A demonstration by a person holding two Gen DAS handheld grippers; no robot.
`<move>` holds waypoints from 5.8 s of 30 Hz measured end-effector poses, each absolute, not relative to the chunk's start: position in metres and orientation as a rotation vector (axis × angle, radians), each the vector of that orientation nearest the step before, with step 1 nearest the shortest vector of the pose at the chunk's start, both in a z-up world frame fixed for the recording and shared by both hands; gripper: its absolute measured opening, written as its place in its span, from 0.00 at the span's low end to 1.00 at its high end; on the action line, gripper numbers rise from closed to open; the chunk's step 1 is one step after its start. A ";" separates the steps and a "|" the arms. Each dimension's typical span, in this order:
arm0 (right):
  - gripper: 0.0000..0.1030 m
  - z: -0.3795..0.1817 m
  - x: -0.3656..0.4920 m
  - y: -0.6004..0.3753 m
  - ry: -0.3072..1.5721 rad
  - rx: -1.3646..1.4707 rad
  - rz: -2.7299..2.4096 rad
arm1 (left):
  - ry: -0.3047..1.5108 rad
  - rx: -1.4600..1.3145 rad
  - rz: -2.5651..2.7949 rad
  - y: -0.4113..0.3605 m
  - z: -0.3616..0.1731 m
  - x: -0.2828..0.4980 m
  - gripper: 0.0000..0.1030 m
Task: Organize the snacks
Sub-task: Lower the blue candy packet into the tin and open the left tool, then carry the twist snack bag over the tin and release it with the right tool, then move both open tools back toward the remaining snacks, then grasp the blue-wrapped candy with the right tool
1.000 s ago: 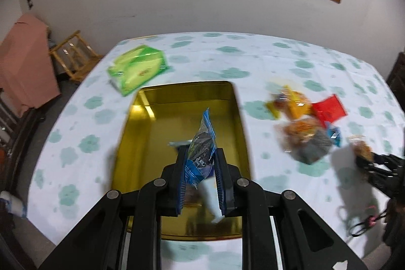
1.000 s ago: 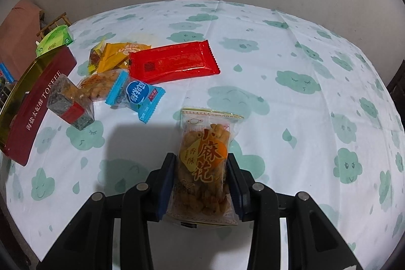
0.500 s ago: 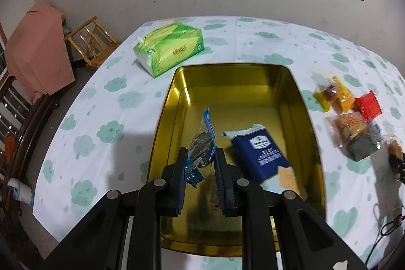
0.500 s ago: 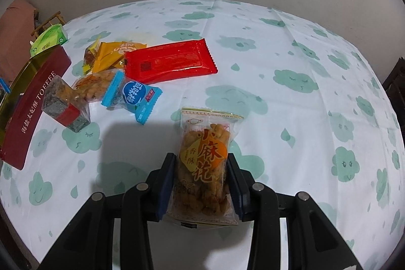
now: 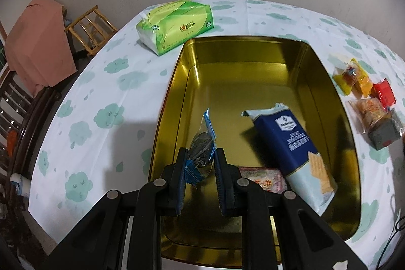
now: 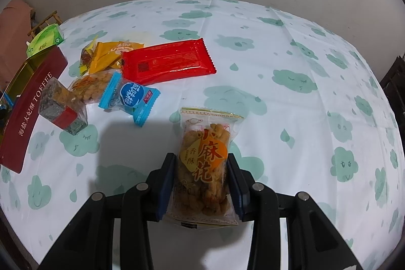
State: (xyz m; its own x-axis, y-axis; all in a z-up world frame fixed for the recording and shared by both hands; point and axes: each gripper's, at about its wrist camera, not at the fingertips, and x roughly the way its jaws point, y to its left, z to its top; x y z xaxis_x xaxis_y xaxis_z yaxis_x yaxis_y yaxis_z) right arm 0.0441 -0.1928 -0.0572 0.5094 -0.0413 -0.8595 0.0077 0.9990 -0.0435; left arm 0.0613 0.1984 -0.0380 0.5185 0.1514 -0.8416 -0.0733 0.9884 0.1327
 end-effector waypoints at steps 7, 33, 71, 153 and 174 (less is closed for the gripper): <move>0.39 -0.058 0.045 -0.193 1.039 -0.031 -0.043 | 1.039 0.082 0.135 0.202 -0.048 0.061 0.18; 0.38 -0.036 0.044 -0.170 0.987 -0.063 -0.049 | 1.016 0.081 0.113 0.201 -0.042 0.058 0.37; 0.38 -0.008 0.055 0.073 0.929 -0.247 0.495 | 0.887 0.077 0.280 0.252 0.013 0.019 0.81; 0.56 -0.042 0.084 -0.158 0.954 -0.108 0.285 | 0.942 0.202 -0.163 0.005 -0.015 0.045 0.95; 0.28 -0.057 0.088 -0.173 0.948 -0.100 0.364 | 0.955 0.167 -0.146 -0.028 -0.027 0.054 0.95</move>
State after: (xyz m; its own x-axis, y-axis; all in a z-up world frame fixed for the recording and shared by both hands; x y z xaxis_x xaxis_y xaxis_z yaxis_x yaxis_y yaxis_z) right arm 0.0885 -0.1728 -0.0571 0.5277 0.2609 -0.8084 -0.3476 0.9346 0.0747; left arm 0.0537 -0.0284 -0.0269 0.5698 -0.0502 -0.8203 0.1973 0.9773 0.0773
